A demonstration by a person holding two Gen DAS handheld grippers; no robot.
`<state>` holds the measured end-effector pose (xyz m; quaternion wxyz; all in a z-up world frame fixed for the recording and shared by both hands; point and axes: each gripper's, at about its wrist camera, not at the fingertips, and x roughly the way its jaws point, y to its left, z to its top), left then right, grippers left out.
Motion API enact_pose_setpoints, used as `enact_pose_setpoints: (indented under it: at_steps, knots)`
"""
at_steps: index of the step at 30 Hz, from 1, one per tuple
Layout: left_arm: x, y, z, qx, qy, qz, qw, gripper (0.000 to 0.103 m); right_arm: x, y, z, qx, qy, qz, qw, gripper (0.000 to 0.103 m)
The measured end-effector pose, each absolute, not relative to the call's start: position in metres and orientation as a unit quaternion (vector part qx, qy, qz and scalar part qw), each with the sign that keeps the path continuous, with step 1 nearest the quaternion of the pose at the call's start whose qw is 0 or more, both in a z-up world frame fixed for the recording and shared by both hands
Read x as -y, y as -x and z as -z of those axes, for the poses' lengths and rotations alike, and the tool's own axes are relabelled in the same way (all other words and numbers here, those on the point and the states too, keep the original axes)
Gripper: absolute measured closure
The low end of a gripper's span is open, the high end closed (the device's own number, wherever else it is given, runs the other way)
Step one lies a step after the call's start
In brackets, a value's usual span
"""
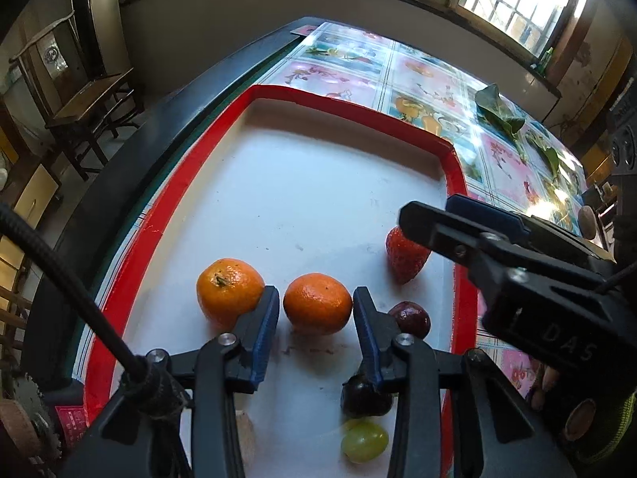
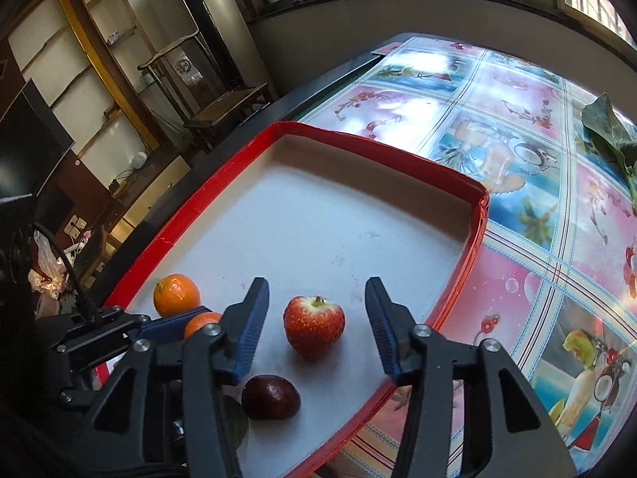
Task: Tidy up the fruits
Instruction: 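Carry the mandarin and apple into the tray and open both tools, then grasp a green grape with the left tool while the right tool grasps a strawberry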
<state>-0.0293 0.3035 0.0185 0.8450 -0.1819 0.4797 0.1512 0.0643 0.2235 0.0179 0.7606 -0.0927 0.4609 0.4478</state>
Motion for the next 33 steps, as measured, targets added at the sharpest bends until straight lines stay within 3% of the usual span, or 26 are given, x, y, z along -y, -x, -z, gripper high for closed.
enact_pose_setpoints:
  at_steps: [5, 20, 33]
  knots:
    - [-0.299, 0.041, -0.037, -0.457, 0.187, -0.155, 0.856, 0.047, -0.197, -0.064, -0.040, -0.443, 0.064, -0.448, 0.774, 0.049]
    - [-0.238, 0.048, -0.060, -0.445, 0.178, -0.116, 0.870, 0.047, -0.068, -0.046, -0.068, -0.424, -0.013, -0.403, 0.811, 0.043]
    - [-0.169, 0.055, -0.054, -0.469, 0.157, -0.071, 0.866, 0.047, 0.053, -0.034, -0.054, -0.434, -0.060, -0.335, 0.834, 0.043]
